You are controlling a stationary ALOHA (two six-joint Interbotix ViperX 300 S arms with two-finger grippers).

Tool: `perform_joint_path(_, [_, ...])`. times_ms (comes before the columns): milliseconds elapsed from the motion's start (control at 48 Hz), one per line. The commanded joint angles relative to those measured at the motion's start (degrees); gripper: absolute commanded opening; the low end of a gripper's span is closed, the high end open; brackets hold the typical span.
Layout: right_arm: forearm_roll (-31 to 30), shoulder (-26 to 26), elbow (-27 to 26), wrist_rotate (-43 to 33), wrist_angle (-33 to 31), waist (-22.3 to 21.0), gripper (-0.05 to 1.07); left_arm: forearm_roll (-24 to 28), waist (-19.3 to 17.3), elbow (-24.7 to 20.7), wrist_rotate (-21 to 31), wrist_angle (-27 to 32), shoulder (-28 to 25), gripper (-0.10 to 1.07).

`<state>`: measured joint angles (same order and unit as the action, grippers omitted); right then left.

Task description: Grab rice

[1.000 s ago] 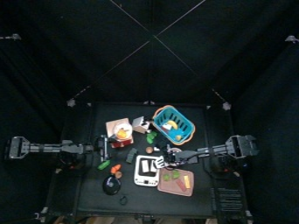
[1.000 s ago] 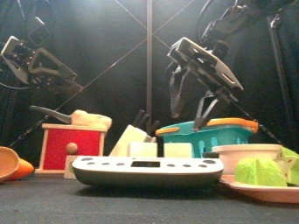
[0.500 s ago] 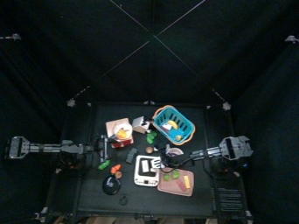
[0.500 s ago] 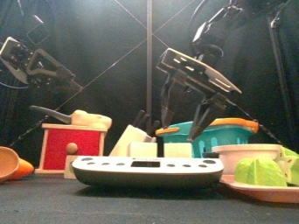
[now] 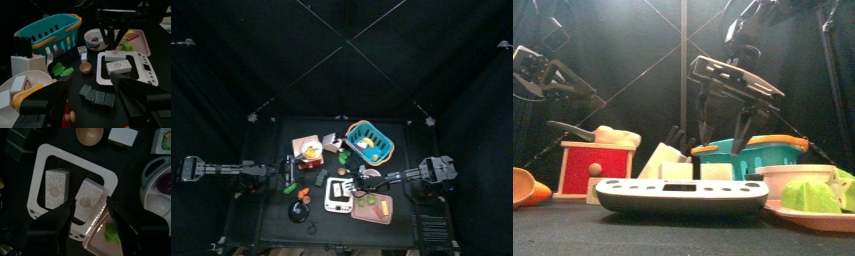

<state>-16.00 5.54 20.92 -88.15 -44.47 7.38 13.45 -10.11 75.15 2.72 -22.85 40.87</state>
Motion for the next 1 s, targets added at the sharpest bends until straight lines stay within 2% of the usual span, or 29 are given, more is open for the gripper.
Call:
perform_joint_path(0, [0.1, -1.1, -1.2, -0.3, 0.5, -0.1, 0.88, -0.1, -0.2, -1.0, 0.2, -0.2, -0.2, 0.96])
perform_joint_path(125, [0.3, -0.2, -1.1, 0.0, 0.6, -0.2, 0.9, -0.2, -0.2, -0.7, 0.2, -0.2, -0.2, 0.96])
perform_joint_path(333, [0.6, 1.1, -1.0, -0.5, 1.0, -0.4, 1.04, -0.2, -0.2, -0.7, 0.2, -0.2, -0.2, 0.96])
perform_joint_path(688, [0.8, 4.7, -1.9, -0.2, 1.1, -0.5, 1.04, -0.2, -0.2, -0.7, 0.2, 1.2, -0.2, 0.96])
perform_joint_path(979, [0.9, 5.0, -2.2, -0.2, 1.1, -0.5, 1.03, -0.2, -0.2, -0.7, 0.2, 1.2, -0.1, 0.96])
